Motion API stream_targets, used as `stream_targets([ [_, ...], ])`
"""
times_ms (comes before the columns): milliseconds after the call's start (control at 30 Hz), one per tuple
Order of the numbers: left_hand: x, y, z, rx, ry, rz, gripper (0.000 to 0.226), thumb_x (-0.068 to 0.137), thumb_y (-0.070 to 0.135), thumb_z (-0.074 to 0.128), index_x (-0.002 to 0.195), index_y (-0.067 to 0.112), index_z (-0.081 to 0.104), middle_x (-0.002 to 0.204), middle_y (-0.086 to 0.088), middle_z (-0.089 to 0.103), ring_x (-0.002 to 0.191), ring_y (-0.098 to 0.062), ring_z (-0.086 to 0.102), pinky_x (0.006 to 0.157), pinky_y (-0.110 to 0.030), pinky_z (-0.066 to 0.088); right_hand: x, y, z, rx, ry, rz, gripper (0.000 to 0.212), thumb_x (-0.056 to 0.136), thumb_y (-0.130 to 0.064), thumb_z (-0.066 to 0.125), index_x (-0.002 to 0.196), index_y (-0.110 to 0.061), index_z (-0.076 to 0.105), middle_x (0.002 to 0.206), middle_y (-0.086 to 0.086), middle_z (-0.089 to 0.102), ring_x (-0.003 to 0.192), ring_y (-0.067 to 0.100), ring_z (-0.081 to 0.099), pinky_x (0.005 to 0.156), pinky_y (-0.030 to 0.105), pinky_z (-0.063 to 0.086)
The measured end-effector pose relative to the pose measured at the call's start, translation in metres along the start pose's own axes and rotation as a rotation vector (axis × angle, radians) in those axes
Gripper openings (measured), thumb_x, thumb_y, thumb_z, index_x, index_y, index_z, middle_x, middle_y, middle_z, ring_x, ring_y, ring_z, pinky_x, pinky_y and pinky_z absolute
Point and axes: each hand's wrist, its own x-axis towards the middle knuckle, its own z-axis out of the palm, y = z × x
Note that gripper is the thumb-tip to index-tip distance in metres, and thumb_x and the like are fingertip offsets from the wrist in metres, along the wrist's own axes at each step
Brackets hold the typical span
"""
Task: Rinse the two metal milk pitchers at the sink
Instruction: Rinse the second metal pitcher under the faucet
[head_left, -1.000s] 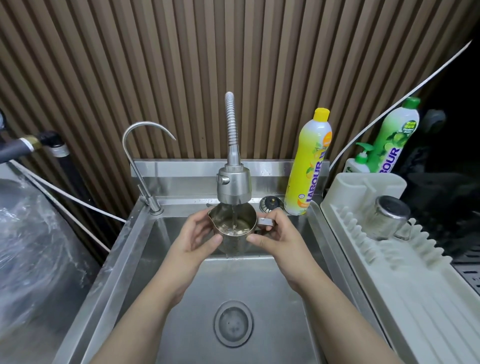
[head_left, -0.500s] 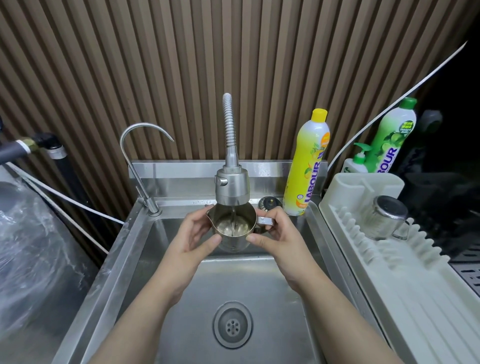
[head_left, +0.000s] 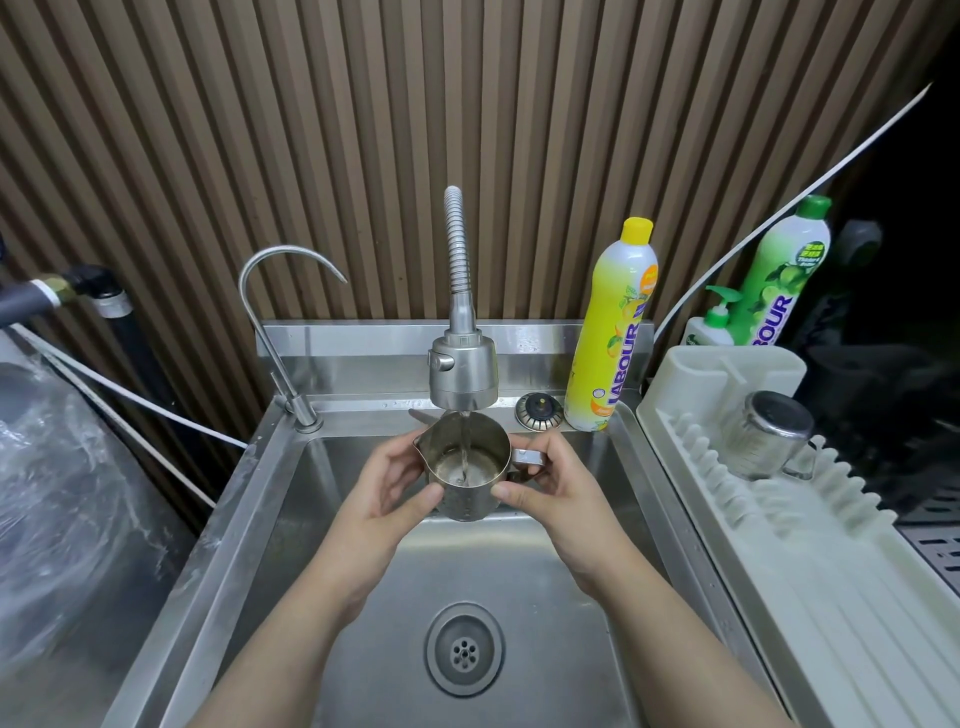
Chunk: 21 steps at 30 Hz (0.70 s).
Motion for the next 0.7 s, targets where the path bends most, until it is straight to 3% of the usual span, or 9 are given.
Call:
stream_targets([
  [133, 0.0000, 0.0001, -0.0015, -0.014, 0.005, -0.011, 0.051, 0.076, 0.016, 0.066, 0.123, 0.029, 0.053, 0.133, 0.000, 0.060, 0.128, -0.013, 0.053, 0.115, -0.046, 0.033, -0.0006, -0.0002, 0.0001, -0.009, 0.000, -0.001, 0.032, 0.067, -0.017, 0.073, 0.080, -0.044, 0.063, 0.118, -0.005, 0.068, 0.115, 0.033, 0.056, 0.102, 0.057, 0.044],
  [267, -0.0013, -0.0019, 0.0006, -0.014, -0.001, -0.013, 0.050, 0.077, 0.014, 0.065, 0.124, 0.027, 0.053, 0.133, 0.000, 0.061, 0.128, -0.014, 0.053, 0.115, -0.046, 0.033, -0.0016, -0.0009, 0.0001, -0.003, 0.002, 0.001, 0.030, 0.065, -0.020, 0.074, 0.077, -0.045, 0.062, 0.119, 0.008, 0.066, 0.113, 0.040, 0.055, 0.099, 0.060, 0.044],
  [467, -0.0022, -0.0024, 0.0018, -0.021, 0.012, -0.009, 0.052, 0.076, 0.014, 0.066, 0.125, 0.024, 0.052, 0.133, -0.002, 0.061, 0.127, -0.015, 0.054, 0.115, -0.047, 0.033, -0.0023, -0.0008, 0.0006, 0.000, 0.001, -0.006, 0.030, 0.064, -0.023, 0.075, 0.077, -0.046, 0.062, 0.117, 0.004, 0.068, 0.111, 0.040, 0.056, 0.097, 0.061, 0.045],
  [700, -0.0012, -0.0013, -0.0005, -0.012, 0.013, 0.005, 0.060, 0.070, 0.030, 0.072, 0.127, 0.026, 0.053, 0.132, 0.001, 0.061, 0.129, -0.017, 0.052, 0.114, -0.050, 0.032, -0.0012, -0.0016, 0.0007, 0.001, 0.026, -0.004, 0.031, 0.063, -0.023, 0.076, 0.085, -0.042, 0.065, 0.115, 0.008, 0.067, 0.110, 0.040, 0.056, 0.098, 0.060, 0.045],
])
